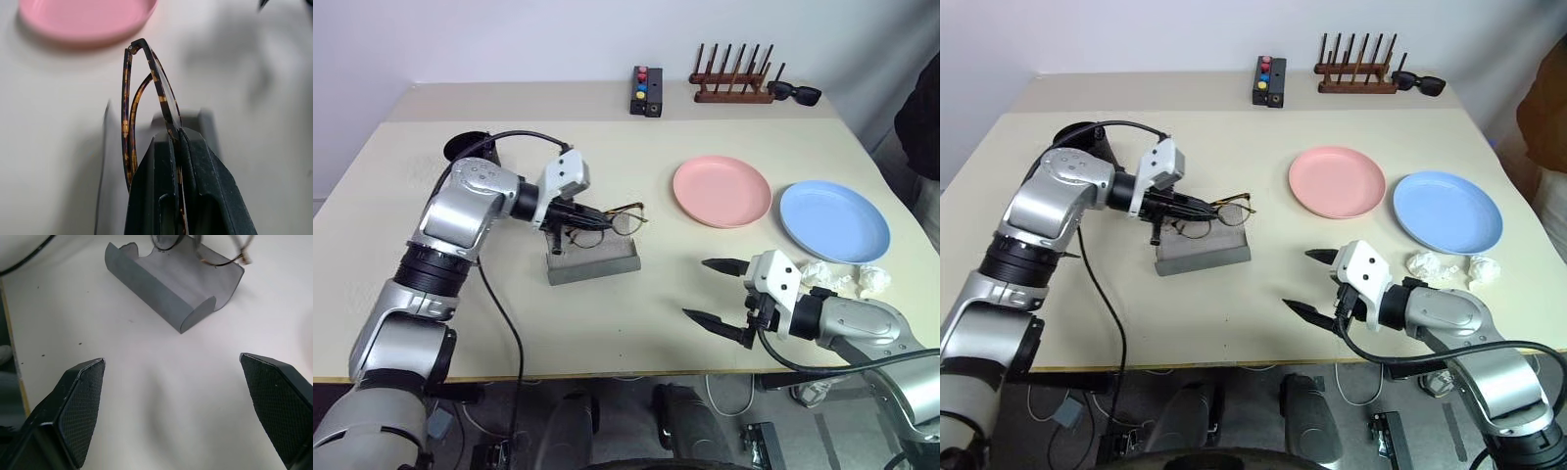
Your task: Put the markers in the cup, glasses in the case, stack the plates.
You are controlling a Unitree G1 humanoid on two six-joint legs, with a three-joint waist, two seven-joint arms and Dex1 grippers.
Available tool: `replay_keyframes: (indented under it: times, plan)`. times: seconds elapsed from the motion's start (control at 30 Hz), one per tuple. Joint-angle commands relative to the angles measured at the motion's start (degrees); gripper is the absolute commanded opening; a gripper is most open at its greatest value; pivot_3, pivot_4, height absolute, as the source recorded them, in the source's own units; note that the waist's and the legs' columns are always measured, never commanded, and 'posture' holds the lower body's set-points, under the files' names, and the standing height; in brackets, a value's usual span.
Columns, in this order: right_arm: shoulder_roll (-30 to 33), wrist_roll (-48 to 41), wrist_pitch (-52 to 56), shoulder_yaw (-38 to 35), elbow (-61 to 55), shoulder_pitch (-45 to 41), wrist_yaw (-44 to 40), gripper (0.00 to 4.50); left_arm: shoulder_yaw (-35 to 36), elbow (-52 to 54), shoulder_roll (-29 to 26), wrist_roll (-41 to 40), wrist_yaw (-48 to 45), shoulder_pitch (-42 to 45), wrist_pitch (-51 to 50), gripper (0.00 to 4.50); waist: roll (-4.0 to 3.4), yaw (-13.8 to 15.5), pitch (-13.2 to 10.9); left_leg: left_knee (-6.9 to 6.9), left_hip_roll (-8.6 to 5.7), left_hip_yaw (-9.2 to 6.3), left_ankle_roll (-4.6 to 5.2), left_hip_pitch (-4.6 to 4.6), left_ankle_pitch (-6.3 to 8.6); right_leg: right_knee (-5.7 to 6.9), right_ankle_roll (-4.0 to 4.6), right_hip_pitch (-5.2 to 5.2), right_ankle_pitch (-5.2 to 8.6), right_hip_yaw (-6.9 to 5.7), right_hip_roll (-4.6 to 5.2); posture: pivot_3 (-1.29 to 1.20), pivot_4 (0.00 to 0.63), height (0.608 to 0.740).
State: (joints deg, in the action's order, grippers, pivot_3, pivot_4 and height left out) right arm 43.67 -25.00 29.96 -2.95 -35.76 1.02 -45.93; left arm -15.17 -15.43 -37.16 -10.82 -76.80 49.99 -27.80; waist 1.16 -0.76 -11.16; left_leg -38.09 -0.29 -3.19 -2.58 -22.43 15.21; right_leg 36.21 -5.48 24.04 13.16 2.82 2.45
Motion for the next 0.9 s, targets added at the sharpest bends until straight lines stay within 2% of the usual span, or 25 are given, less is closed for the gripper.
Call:
replay_keyframes:
  times: [0.03, 0.37, 0.87, 0.9]
  plan:
    - [-0.24, -0.25, -1.13, 0.23, -0.62, -1.08, -0.35, 4.50, -0.38, -0.93, -0.69, 1.09, -1.52, 0.20, 3.04, 0.03, 0.00, 0.17, 0.00, 0.00, 0.00, 0.00, 0.00, -0.02, 0.00, -0.01, 0.00, 0.00, 0.00, 0.00, 0.01, 0.00, 0.150, 0.735]
    - [-0.12, -0.44, -0.96, 0.41, -1.44, -0.63, -0.37, 4.50, -3.35, -3.09, -1.74, 4.87, -4.74, -1.64, 8.28, 0.03, 0.00, -0.11, 0.00, -0.01, 0.00, 0.00, 0.00, -0.02, 0.00, -0.01, 0.00, 0.02, 0.00, 0.00, 0.00, 0.00, 0.150, 0.735]
    - [-0.25, -0.32, -0.93, 1.41, -1.18, -1.40, -0.33, 4.50, -3.55, -0.76, -1.02, 4.62, -5.52, -4.82, 5.63, 0.03, 0.00, -0.05, 0.00, 0.00, 0.00, 0.00, 0.00, -0.02, 0.00, -0.01, 0.00, 0.02, 0.00, 0.00, 0.01, 0.00, 0.150, 0.735]
    - [-0.21, -0.36, -0.94, 1.45, -1.14, -1.46, -0.35, 4.50, -3.54, -0.90, -0.91, 4.71, -5.26, -4.78, 5.56, 0.33, 0.00, -0.05, 0.00, 0.00, 0.00, 0.00, 0.00, -0.02, 0.00, -0.01, 0.00, 0.02, 0.00, 0.00, 0.01, 0.00, 0.150, 0.735]
